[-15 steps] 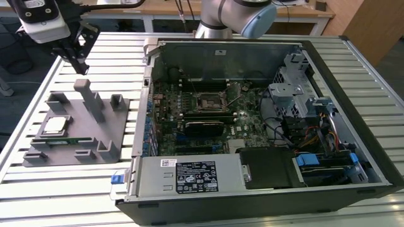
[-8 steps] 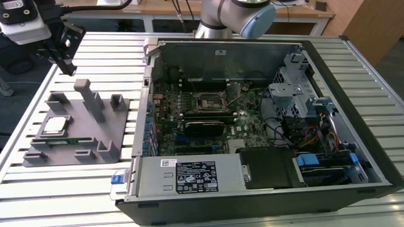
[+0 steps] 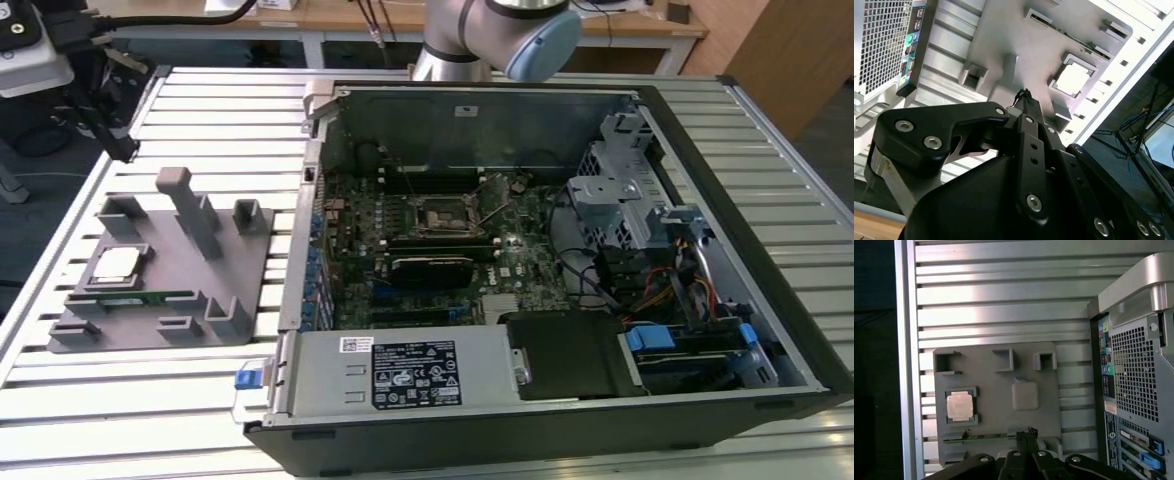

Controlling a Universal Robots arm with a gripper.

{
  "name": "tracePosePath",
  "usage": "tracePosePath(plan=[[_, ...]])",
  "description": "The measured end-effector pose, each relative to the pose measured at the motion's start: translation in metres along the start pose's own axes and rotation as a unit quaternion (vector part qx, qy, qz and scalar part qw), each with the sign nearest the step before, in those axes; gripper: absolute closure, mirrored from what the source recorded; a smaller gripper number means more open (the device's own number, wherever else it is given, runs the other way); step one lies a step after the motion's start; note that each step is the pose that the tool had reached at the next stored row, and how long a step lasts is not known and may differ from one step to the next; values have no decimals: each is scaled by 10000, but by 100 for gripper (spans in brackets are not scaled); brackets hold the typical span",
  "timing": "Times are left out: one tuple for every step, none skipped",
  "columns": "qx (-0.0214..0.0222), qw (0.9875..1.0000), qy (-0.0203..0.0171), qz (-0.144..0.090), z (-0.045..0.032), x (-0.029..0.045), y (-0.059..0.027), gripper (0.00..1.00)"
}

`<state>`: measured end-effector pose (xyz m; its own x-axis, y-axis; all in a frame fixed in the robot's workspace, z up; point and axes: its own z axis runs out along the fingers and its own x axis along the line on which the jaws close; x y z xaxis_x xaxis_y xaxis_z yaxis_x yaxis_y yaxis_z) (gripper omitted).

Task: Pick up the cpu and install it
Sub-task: 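Reach for the cpu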

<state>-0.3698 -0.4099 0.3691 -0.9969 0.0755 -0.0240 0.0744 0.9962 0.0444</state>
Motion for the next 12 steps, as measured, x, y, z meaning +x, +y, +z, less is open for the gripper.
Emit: tracePosePath(plan=[[0, 10000, 0, 0, 2, 29, -2, 89], [0, 10000, 0, 0, 4, 56, -5, 89], [0, 10000, 0, 0, 6, 83, -7, 89], [1, 10000, 1, 0, 8, 111, -9, 89], [1, 10000, 1, 0, 11, 141, -11, 89], [0, 10000, 0, 0, 14, 173, -14, 89], [0, 10000, 0, 0, 16, 202, -16, 89], [0, 10000, 0, 0, 18, 231, -18, 89], [0, 10000, 0, 0, 20, 259, -20, 89], [1, 10000, 1, 0, 22, 287, -23, 89], [1, 10000, 0, 0, 24, 315, -25, 89], [0, 10000, 0, 0, 26, 344, -27, 89]])
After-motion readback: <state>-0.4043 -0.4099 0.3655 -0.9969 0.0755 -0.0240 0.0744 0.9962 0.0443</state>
